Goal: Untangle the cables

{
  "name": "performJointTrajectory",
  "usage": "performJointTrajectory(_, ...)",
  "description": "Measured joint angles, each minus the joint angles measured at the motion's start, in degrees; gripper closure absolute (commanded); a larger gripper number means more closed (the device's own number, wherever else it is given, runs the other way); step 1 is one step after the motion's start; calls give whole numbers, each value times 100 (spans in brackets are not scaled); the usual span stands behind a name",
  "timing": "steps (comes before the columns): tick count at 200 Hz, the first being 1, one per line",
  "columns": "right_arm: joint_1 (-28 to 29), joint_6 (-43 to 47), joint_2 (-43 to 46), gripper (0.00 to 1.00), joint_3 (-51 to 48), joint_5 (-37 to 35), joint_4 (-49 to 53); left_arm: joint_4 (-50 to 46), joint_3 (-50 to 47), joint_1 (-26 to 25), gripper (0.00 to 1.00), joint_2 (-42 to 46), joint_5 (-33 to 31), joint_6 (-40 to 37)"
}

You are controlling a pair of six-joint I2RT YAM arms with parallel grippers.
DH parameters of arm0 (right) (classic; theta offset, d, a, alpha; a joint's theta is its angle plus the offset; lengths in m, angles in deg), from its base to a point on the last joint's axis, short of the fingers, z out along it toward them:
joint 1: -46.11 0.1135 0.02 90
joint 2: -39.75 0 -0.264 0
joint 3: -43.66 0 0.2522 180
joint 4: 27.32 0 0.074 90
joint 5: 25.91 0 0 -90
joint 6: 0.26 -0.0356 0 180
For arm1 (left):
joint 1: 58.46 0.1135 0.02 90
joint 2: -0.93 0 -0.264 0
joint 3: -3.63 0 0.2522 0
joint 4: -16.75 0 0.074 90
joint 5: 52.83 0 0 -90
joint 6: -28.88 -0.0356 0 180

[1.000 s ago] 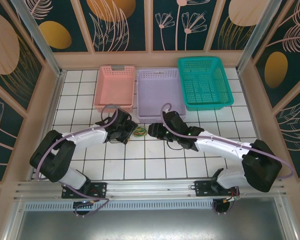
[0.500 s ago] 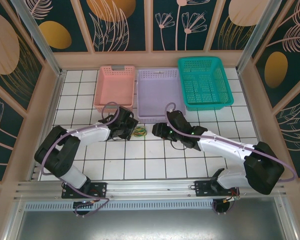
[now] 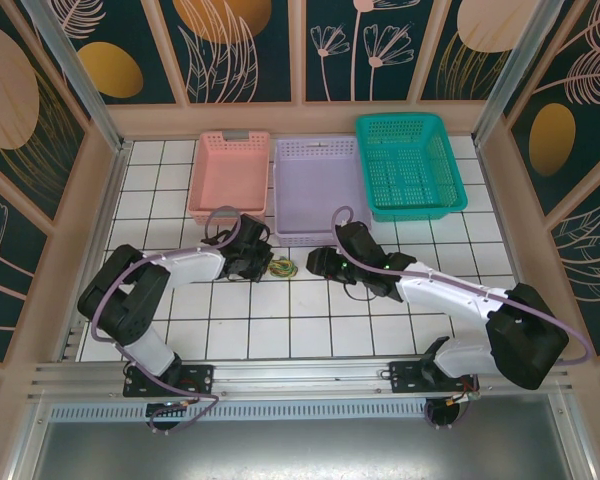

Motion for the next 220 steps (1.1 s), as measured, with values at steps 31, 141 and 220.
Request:
performJointTrajectory(31, -26, 28, 2, 51, -81, 127, -46, -55, -223, 0, 100, 431, -11, 28)
performJointTrajectory(141, 1038, 1169, 557, 27, -1532, -15, -3200, -1163, 153, -7, 100, 1958, -52, 793)
performJointTrajectory(220, 1060, 1381, -614, 29, -1473, -761, -5230, -1274, 380, -28, 100, 2065, 105, 1110)
